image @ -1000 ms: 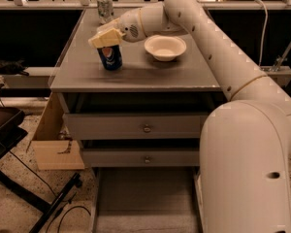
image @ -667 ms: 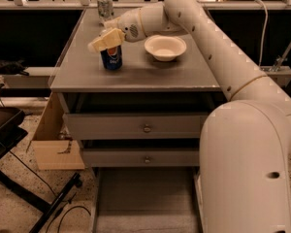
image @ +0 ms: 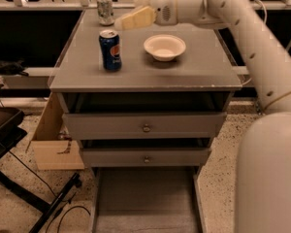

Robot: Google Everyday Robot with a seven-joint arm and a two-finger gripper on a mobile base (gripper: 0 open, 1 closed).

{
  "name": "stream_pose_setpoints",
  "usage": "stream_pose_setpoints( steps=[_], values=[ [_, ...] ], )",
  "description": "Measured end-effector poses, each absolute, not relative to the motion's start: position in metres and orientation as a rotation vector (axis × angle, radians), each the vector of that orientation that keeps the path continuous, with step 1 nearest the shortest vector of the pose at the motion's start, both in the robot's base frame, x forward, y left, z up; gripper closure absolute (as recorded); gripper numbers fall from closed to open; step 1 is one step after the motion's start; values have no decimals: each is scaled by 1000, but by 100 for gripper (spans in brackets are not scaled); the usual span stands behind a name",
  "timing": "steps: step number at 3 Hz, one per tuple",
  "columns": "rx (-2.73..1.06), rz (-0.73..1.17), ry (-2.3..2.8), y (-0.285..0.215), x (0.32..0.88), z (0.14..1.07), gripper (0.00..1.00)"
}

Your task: Pick pepsi can from bottom drawer and place on counter

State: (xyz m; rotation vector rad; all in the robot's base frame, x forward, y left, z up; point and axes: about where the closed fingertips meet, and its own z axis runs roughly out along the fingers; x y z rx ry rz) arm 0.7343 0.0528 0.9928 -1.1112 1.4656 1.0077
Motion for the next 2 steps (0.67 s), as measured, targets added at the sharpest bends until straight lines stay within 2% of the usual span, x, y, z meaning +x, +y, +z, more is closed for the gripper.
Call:
stream_pose_setpoints(
  steps=[1,2],
  values=[
    [-1096,900,1518,-18,702,1018,0],
    [-1014,682,1678,-91,661,1044,0]
  ],
)
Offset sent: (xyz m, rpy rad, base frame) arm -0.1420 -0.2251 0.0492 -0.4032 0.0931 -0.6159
